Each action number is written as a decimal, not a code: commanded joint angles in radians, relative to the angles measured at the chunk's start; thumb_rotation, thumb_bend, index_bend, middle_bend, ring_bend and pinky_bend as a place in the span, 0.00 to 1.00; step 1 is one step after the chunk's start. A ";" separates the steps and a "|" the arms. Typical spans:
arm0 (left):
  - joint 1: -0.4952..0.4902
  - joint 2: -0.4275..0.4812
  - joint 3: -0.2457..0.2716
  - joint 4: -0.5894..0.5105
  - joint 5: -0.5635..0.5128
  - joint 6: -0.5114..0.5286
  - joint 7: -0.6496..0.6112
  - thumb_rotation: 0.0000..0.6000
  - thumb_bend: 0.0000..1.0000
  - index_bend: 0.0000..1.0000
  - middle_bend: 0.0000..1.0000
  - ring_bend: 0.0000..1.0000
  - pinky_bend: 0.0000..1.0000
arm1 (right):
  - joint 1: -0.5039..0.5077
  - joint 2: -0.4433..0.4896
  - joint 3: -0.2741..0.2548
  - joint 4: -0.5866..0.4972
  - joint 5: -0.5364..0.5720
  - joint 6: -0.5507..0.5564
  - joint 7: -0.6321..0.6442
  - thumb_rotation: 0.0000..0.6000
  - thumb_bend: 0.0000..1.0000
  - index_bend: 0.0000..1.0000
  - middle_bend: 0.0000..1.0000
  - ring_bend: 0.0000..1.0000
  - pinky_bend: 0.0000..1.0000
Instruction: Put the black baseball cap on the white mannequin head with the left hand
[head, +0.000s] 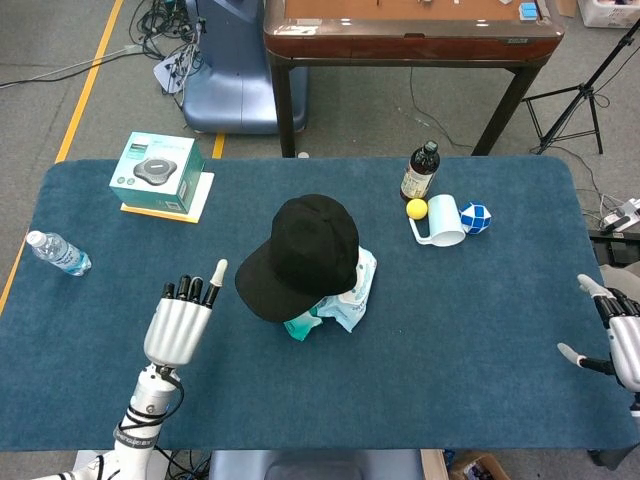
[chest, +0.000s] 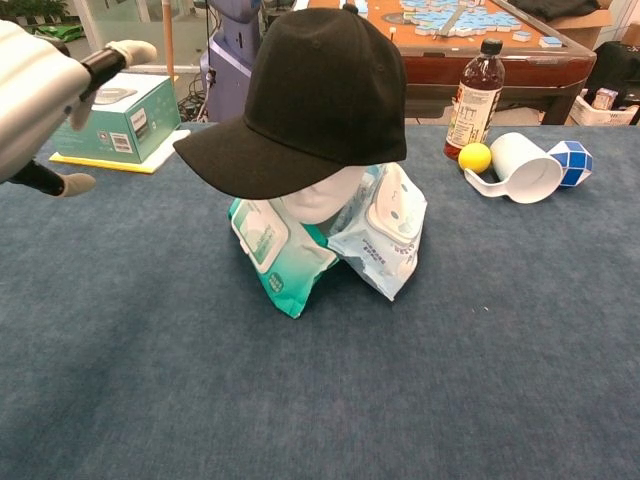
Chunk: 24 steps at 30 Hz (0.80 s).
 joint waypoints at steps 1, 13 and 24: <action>0.041 0.032 0.016 -0.001 0.013 0.052 -0.069 1.00 0.04 0.12 0.54 0.42 0.71 | 0.001 -0.003 -0.001 -0.002 -0.001 -0.001 -0.010 1.00 0.00 0.08 0.24 0.18 0.26; 0.222 0.150 0.126 0.085 0.071 0.246 -0.402 1.00 0.04 0.39 0.53 0.39 0.63 | 0.007 -0.037 -0.003 -0.015 -0.009 0.007 -0.087 1.00 0.00 0.09 0.24 0.18 0.26; 0.306 0.282 0.188 0.105 -0.012 0.184 -0.681 1.00 0.04 0.40 0.49 0.34 0.59 | 0.021 -0.069 -0.011 -0.029 -0.009 -0.013 -0.180 1.00 0.00 0.09 0.25 0.18 0.26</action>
